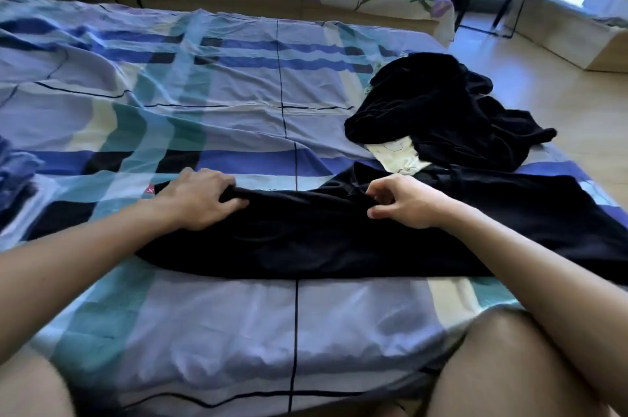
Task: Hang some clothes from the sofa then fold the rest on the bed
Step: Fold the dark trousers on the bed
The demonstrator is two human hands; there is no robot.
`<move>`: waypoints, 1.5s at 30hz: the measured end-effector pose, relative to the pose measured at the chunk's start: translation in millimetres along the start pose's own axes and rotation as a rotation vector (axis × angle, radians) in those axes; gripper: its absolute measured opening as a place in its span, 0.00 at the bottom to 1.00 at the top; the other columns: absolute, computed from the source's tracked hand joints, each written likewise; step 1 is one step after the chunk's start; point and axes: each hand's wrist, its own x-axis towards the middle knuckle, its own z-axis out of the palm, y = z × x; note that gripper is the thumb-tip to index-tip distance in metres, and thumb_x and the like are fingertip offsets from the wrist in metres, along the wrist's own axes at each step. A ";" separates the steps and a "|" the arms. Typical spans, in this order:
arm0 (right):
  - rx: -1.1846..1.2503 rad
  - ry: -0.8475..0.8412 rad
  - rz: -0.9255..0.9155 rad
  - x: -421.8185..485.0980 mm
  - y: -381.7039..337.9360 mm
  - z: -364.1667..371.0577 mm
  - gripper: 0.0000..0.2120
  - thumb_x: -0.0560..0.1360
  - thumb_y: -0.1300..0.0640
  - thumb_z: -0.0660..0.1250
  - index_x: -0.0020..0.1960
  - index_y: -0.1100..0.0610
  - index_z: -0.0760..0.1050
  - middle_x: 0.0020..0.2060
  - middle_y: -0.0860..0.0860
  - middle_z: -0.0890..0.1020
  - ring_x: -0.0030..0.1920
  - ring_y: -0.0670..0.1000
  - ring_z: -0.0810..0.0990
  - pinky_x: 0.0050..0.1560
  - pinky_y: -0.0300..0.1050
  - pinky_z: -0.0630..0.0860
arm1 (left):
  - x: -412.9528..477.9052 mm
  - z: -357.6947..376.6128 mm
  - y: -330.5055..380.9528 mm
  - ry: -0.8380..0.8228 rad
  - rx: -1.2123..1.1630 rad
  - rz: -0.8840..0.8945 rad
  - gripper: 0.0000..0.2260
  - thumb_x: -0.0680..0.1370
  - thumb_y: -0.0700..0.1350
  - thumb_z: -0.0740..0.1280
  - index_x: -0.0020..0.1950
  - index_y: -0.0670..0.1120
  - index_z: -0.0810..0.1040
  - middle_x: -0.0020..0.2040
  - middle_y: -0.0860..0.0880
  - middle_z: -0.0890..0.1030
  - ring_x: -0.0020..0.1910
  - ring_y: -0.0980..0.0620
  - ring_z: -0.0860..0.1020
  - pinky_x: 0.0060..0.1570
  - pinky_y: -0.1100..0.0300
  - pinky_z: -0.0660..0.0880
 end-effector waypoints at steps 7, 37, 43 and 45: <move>0.456 0.059 0.157 46.2 -0.1 -4.0 0.07 0.82 0.57 0.66 0.46 0.55 0.78 0.38 0.50 0.80 0.36 0.46 0.75 0.37 0.36 0.71 | -0.1 1.6 -44.2 -0.068 -0.137 -0.091 0.20 0.70 0.72 0.66 0.37 0.56 0.70 0.45 0.48 0.78 0.47 0.43 0.78 0.46 0.52 0.76; 0.267 -0.419 0.023 -3.1 -13.6 -19.6 0.09 0.75 0.56 0.74 0.39 0.57 0.78 0.34 0.50 0.80 0.34 0.47 0.77 0.37 0.46 0.73 | -46.4 -48.8 -84.0 -0.220 -0.473 0.164 0.10 0.68 0.56 0.80 0.44 0.58 0.82 0.38 0.54 0.82 0.39 0.54 0.80 0.41 0.59 0.74; 0.326 0.407 -0.035 19.8 -3.1 -13.7 0.06 0.78 0.57 0.71 0.43 0.54 0.77 0.35 0.46 0.81 0.39 0.45 0.77 0.42 0.35 0.71 | -39.6 -43.9 -89.9 -0.045 -0.930 -0.014 0.14 0.70 0.54 0.79 0.50 0.48 0.86 0.49 0.44 0.87 0.47 0.49 0.85 0.48 0.60 0.79; 0.255 0.550 0.009 36.9 2.6 -17.9 0.06 0.77 0.52 0.72 0.43 0.53 0.79 0.37 0.47 0.83 0.42 0.47 0.81 0.49 0.42 0.76 | -35.4 -37.4 -91.3 -0.031 -1.040 -0.100 0.28 0.58 0.62 0.83 0.49 0.45 0.85 0.48 0.43 0.86 0.43 0.52 0.84 0.40 0.67 0.79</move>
